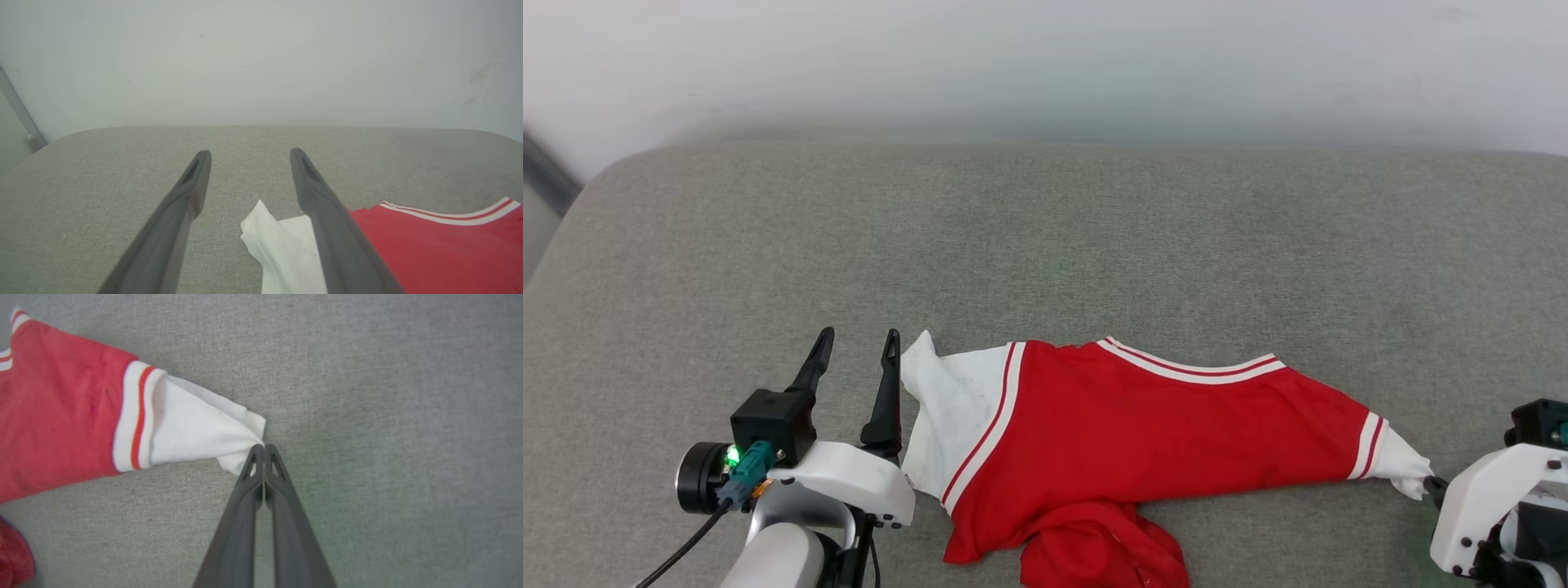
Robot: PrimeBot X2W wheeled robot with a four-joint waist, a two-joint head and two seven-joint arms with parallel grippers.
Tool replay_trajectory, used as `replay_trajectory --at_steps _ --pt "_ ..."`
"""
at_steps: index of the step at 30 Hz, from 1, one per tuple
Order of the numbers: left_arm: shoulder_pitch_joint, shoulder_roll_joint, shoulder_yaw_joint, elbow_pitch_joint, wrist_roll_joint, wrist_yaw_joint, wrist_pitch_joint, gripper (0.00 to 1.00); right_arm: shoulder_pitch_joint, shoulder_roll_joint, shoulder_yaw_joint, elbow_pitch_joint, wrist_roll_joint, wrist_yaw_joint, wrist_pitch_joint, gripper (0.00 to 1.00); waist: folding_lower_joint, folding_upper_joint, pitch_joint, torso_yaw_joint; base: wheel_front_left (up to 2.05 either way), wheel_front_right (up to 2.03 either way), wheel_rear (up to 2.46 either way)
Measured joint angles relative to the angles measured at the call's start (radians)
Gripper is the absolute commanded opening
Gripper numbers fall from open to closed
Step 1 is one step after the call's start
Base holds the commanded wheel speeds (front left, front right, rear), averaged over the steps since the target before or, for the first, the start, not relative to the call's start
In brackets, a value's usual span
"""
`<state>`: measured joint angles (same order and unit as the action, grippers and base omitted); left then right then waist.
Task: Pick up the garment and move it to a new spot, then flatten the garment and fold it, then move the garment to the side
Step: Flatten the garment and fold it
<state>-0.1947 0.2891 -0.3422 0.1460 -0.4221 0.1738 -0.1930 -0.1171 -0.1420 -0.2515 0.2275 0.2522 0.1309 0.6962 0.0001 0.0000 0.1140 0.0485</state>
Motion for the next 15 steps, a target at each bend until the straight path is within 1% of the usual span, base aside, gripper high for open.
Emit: replay_trajectory --at_steps 1,2,3,8,13,15 --pt "0.002 0.002 0.000 -0.001 -0.003 0.002 0.002 1.00 0.002 0.008 0.000 0.013 -0.003 0.000 -0.031 0.14 0.0000 0.0000 0.000 -0.004 0.00 0.00 0.00" --pt "0.004 0.004 0.002 -0.002 -0.004 0.003 0.004 1.00 0.002 0.013 0.003 0.023 -0.007 0.000 -0.056 0.58 0.0000 0.0000 0.001 -0.008 0.00 0.00 0.00" --pt "0.006 0.006 0.002 -0.004 -0.005 0.004 0.006 1.00 0.001 0.018 0.005 0.036 -0.003 0.000 -0.073 1.00 0.0000 0.0000 -0.001 -0.011 0.00 0.00 0.00" --pt "0.025 0.017 0.006 -0.010 -0.012 0.012 0.016 1.00 0.007 0.019 0.057 0.037 0.020 0.000 -0.186 1.00 0.0000 0.0000 -0.017 -0.021 0.00 0.00 0.00" --pt "0.051 0.026 0.013 -0.014 -0.017 0.023 0.023 1.00 0.041 -0.002 0.092 -0.026 0.029 0.000 -0.334 1.00 0.0000 0.0000 -0.047 -0.028 0.00 0.00 0.00" --pt "0.065 0.029 0.016 -0.019 -0.022 0.030 0.025 1.00 0.055 -0.007 0.105 -0.056 0.008 0.000 -0.395 1.00 -0.0001 0.0000 -0.060 -0.032 0.00 0.00 0.00"
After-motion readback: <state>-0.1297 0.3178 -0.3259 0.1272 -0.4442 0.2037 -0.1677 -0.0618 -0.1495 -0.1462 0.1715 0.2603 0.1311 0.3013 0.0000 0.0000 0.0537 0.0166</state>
